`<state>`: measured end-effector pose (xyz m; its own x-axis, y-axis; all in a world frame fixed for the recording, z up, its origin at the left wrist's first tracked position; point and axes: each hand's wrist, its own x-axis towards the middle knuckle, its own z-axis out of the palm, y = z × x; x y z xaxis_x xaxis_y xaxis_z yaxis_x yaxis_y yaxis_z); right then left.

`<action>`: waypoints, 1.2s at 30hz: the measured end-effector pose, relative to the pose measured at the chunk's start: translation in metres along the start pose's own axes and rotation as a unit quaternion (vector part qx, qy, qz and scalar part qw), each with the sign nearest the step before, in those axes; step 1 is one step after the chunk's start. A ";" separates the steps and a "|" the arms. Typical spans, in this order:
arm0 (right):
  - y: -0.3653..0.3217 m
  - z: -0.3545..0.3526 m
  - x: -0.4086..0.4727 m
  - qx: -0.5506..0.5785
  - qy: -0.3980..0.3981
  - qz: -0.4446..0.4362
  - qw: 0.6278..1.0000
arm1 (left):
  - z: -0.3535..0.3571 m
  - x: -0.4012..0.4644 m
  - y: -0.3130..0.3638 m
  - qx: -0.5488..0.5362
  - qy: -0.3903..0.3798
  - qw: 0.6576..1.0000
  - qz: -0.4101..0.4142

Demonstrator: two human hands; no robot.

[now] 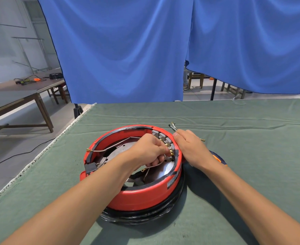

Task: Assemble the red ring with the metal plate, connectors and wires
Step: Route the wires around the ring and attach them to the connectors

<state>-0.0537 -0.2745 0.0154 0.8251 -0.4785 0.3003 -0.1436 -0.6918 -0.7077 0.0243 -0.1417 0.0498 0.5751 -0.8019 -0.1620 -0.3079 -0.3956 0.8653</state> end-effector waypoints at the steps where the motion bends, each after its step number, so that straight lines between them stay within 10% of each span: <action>1: 0.000 0.000 0.000 0.003 0.000 0.001 1.000 | 0.000 0.000 0.000 -0.002 0.000 1.000 0.002; 20: -0.005 -0.001 -0.005 0.001 0.041 0.028 0.999 | -0.005 -0.008 0.000 0.073 0.112 0.991 0.010; 27: -0.003 -0.002 -0.002 -0.018 0.037 0.032 0.999 | 0.002 -0.006 0.012 0.388 0.314 0.864 0.062; 36: 0.029 -0.038 0.011 -0.048 0.104 0.110 0.987 | 0.004 0.028 0.006 0.382 0.233 0.884 0.138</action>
<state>-0.0695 -0.3205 0.0227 0.6392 -0.7168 0.2788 -0.3656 -0.6021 -0.7098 0.0354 -0.1680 0.0486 0.5939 -0.7134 0.3720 -0.8039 -0.5438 0.2407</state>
